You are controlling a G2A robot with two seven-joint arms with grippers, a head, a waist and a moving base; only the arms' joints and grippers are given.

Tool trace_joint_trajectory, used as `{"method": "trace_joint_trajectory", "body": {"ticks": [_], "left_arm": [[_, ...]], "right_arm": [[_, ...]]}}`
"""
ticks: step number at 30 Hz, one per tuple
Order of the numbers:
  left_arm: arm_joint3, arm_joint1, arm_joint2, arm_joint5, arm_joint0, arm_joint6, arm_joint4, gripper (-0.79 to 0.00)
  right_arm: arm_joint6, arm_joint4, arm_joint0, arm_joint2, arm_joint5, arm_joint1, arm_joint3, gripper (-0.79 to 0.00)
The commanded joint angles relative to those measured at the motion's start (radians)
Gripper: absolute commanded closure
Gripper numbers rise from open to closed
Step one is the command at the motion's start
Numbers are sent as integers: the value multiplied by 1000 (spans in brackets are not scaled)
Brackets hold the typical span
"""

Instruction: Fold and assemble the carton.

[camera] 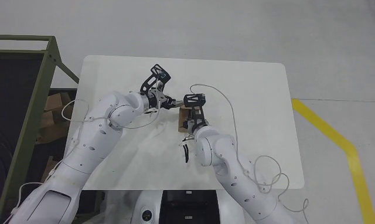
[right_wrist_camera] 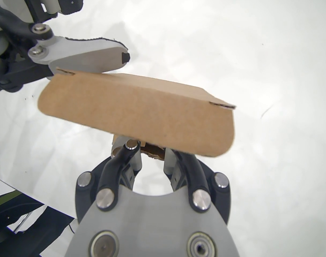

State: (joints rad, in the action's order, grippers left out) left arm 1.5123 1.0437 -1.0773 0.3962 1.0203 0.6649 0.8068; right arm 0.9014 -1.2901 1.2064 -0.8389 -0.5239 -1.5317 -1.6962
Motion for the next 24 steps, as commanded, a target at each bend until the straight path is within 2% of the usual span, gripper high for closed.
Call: {"method": "trace_joint_trajectory", "body": {"ticks": [1, 6, 24], "left_arm": [[1, 0, 3, 5, 0, 0, 7, -785], [10, 1, 12, -3, 7, -4, 54, -785], [58, -9, 0, 144, 45, -53, 114, -785]], "right_arm": [[2, -3, 1, -4, -2, -1, 3, -132], [3, -4, 9, -20, 2, -2, 2, -132], [4, -17, 52, -62, 26, -4, -29, -142]]}}
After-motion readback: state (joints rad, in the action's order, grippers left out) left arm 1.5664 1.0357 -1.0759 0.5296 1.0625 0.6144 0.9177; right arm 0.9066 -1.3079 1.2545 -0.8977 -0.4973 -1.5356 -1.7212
